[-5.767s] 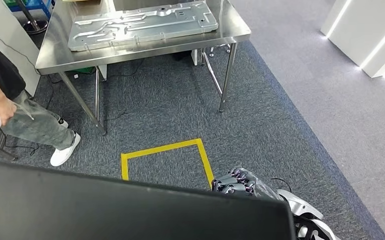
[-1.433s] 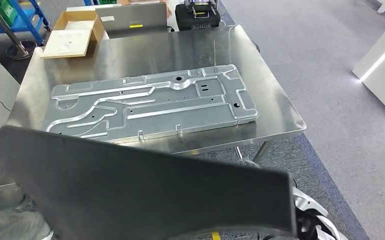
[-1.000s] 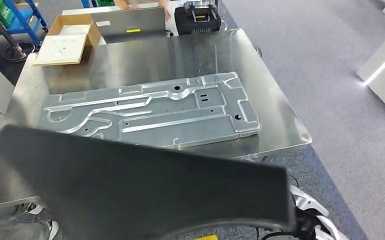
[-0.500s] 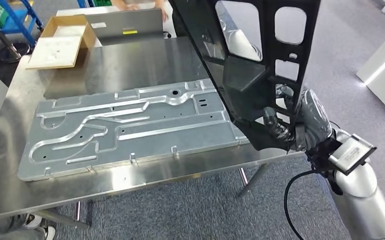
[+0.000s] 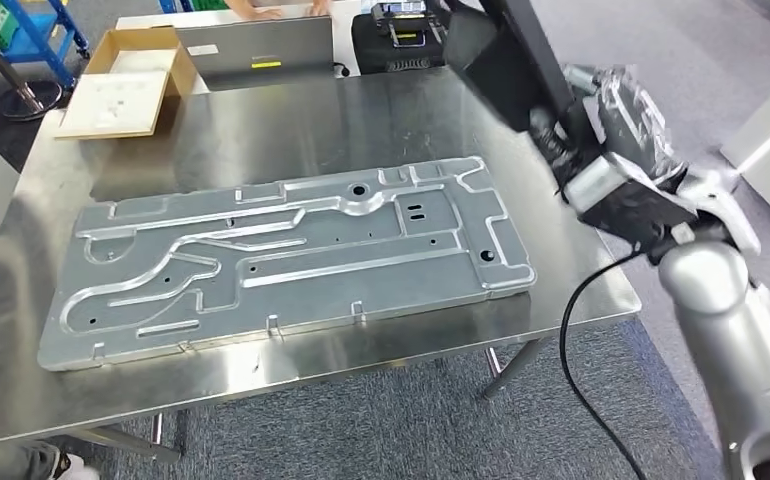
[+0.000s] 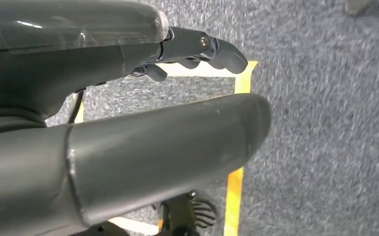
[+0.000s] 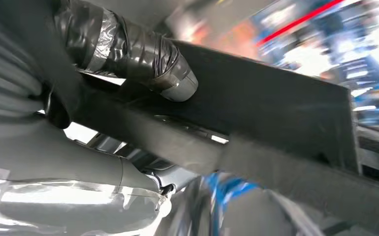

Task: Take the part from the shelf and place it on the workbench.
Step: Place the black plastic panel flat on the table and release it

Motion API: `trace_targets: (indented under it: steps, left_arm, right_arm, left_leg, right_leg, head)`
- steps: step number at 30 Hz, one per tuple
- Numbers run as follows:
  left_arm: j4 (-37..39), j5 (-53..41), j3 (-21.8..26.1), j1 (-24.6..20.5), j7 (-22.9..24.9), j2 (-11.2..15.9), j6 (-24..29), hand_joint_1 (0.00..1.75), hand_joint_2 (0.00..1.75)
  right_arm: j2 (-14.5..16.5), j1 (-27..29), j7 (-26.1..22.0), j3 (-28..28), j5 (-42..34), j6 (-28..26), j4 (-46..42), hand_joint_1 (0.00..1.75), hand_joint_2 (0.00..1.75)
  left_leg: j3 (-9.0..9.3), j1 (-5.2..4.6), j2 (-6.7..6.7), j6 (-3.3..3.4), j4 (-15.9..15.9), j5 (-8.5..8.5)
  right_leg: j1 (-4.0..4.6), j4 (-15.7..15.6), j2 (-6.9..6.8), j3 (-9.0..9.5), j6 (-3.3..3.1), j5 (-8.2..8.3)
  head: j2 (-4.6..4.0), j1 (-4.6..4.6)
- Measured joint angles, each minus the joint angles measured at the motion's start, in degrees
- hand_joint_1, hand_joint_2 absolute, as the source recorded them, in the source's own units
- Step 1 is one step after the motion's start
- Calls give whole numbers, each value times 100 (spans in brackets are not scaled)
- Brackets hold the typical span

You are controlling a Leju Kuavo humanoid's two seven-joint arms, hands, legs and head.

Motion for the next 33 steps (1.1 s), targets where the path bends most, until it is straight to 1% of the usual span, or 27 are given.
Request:
trace_targets:
  steps: [2, 3, 4, 6, 7, 8, 9, 11, 12, 13, 15, 16, 17, 18, 19, 21, 22, 23, 24, 25, 26, 27, 28, 29, 30, 32, 33]
  left_arm:
    - [0, -36, -4, 2, 1, 7, -21, 0, 0]
    - [0, -49, -5, -1, 2, 9, -32, 0, 0]
    - [0, -65, -7, -5, 2, 16, -42, 0, 0]
    - [0, -95, -15, -11, 2, 27, -55, 0, 0]
    - [0, -114, -22, -10, 2, 33, -60, 0, 0]
    - [0, -133, -31, -10, 2, 36, -67, 0, 0]
    - [0, -150, -39, -10, 2, 39, -75, 0, 0]
    - [0, -183, -57, -16, 2, 46, -91, 0, 0]
    - [0, -199, -68, -18, 2, 50, -98, 0, 0]
    - [0, -215, -81, -19, 2, 53, -103, 0, 0]
    - [0, -243, -108, -22, 4, 60, -113, 0, 0]
    - [0, -252, -119, -24, 4, 63, -118, 0, 0]
    - [0, -257, -127, -29, 4, 66, -122, 0, 0]
    - [0, -261, -133, -34, 4, 68, -127, 0, 0]
    - [0, -266, -137, -40, 4, 68, -131, 0, 0]
    - [0, -279, -138, -40, 4, 70, -138, 0, 0]
    - [0, -287, -138, -34, 4, 70, -140, 0, 0]
    - [0, -294, -138, -27, 4, 71, -141, 0, 0]
    - [0, -298, -138, -22, 4, 72, -141, 0, 0]
    - [0, -299, -138, -19, 4, 72, -141, 0, 0]
    - [0, -301, -139, -18, 4, 71, -141, 0, 0]
    - [2, -302, -139, -20, 4, 63, -142, 0, 0]
    - [3, -306, -140, -22, 4, 60, -142, 0, 0]
    - [4, -312, -141, -24, 4, 56, -143, 0, 0]
    - [6, -321, -142, -25, 4, 54, -145, 0, 0]
    - [5, -349, -148, -27, 3, 64, -152, 0, 0]
    - [5, -366, -154, -30, 2, 68, -158, 0, 0]
  right_arm:
    - [-92, -332, 77, 165, 745, 12, 349, 175, 175]
    - [-111, -501, 122, 285, 1106, 70, 535, 175, 175]
    - [-117, -664, 156, 436, 1436, 151, 728, 175, 175]
    - [-116, -986, 177, 879, 2073, 307, 1173, 175, 175]
    - [-100, -1123, 167, 1162, 2359, 355, 1419, 175, 175]
    - [-67, -1241, 152, 1474, 2614, 378, 1675, 175, 175]
    - [-14, -1335, 137, 1774, 2814, 378, 1918, 175, 175]
    - [158, -1474, 103, 2313, 3100, 333, 2371, 175, 175]
    - [264, -1527, 84, 2535, 3194, 287, 2571, 175, 175]
    - [388, -1575, 57, 2749, 3271, 235, 2767, 175, 175]
    - [646, -1642, -6, 3129, 3364, 159, 3115, 175, 175]
    - [772, -1660, -35, 3285, 3384, 146, 3259, 175, 175]
    - [881, -1670, -58, 3407, 3391, 143, 3376, 175, 175]
    - [974, -1689, -75, 3512, 3390, 139, 3477, 175, 175]
    - [1048, -1717, -83, 3597, 3384, 133, 3558, 175, 175]
    - [1139, -1769, -89, 3736, 3365, 121, 3699, 175, 175]
    - [1162, -1781, -90, 3792, 3356, 118, 3759, 175, 175]
    - [1180, -1783, -90, 3840, 3349, 117, 3813, 175, 175]
    - [1193, -1787, -91, 3881, 3342, 116, 3858, 175, 175]
    - [1204, -1799, -92, 3915, 3338, 115, 3892, 175, 175]
    - [1215, -1818, -100, 3941, 3333, 115, 3917, 175, 175]
    - [1231, -1843, -119, 3961, 3327, 116, 3937, 175, 175]
    - [1265, -1870, -149, 3982, 3323, 125, 3956, 175, 175]
    - [1316, -1891, -186, 4008, 3322, 134, 3978, 175, 175]
    - [1385, -1903, -222, 4044, 3323, 145, 4012, 175, 175]
    - [1567, -1894, -276, 4139, 3346, 142, 4114, 175, 175]
    - [1673, -1877, -294, 4191, 3359, 121, 4182, 175, 175]
  left_leg:
    - [-18, 4, 7, -64, 48, -62]
    - [-81, 7, 13, -97, 191, -153]
    - [-207, 14, 19, -125, 452, -291]
    - [-610, 35, 23, -173, 1209, -598]
    - [-787, 46, 24, -193, 1500, -661]
    - [-881, 58, 26, -211, 1605, -613]
    - [-863, 71, 28, -225, 1476, -453]
    - [-586, 96, 42, -237, 766, -16]
    - [-445, 94, 46, -229, 426, 123]
    - [-355, 89, 48, -210, 208, 193]
    - [-320, 63, 39, -154, 106, 189]
    - [-313, 72, 36, -117, 97, 198]
    - [-294, 79, 34, -84, 73, 205]
    - [-274, 90, 32, -45, 46, 214]
    - [-255, 102, 30, -12, 21, 220]
    - [-242, 98, 19, 30, 17, 208]
    - [-237, 95, 9, 37, 19, 201]
    - [-228, 91, -2, 42, 21, 191]
    - [-214, 84, -14, 41, 23, 182]
    - [-195, 74, -25, 35, 24, 170]
    - [-174, 65, -33, 29, 22, 155]
    - [-162, 52, -35, 16, 19, 141]
    - [-159, 50, -33, -1, 18, 129]
    - [-160, 52, -28, -22, 14, 119]
    - [-157, 54, -19, -50, 1, 117]
    - [-130, 49, 2, -116, -11, 89]
    - [-154, 46, 13, -145, 69, 20]
  right_leg:
    - [-35, -63, -12, 39, -48, 14]
    - [-53, -100, -16, 65, -75, 24]
    - [-67, -124, -21, 86, -99, 28]
    - [-61, -123, -19, 97, -131, 12]
    - [-60, -114, -16, 100, -134, 2]
    - [-62, -101, -11, 104, -130, -12]
    - [-66, -82, -6, 110, -120, -30]
    - [-69, -33, 2, 126, -78, -83]
    - [-61, -3, 7, 122, -53, -108]
    - [-50, 18, 10, 109, -26, -122]
    - [-38, 30, 15, 85, 21, -126]
    - [-43, 24, 13, 85, 48, -137]
    - [-51, 52, 10, 82, 72, -173]
    - [-56, 175, 6, 34, 97, -259]
    - [-61, 413, 3, -74, 119, -395]
    - [-65, 1169, -1, -456, 147, -720]
    - [-64, 1493, -2, -642, 153, -810]
    - [-62, 1647, -1, -754, 147, -796]
    - [-58, 1571, -1, -754, 126, -665]
    - [-46, 1275, -1, -644, 89, -443]
    - [-25, 857, -1, -470, 34, -201]
    - [1, 484, -2, -295, -30, -30]
    - [27, 198, -4, -166, -83, 68]
    - [49, 52, -4, -101, -119, 87]
    - [63, 12, -1, -79, -138, 66]
    - [42, -84, 8, -34, -153, 81]
    - [18, -133, 10, 0, -167, 95]
  head:
    - [0, 0]
    - [0, -1]
    - [0, -2]
    - [0, -3]
    - [0, -3]
    - [0, -3]
    - [0, -3]
    - [0, -3]
    - [0, -2]
    - [0, -1]
    - [0, -2]
    - [0, -3]
    - [0, -3]
    - [0, -2]
    - [0, -2]
    - [0, 0]
    - [0, 1]
    - [0, 1]
    - [0, 0]
    - [0, 0]
    - [0, 0]
    - [0, -1]
    - [0, 0]
    - [0, 0]
    - [0, 0]
    - [0, 0]
    - [0, 0]
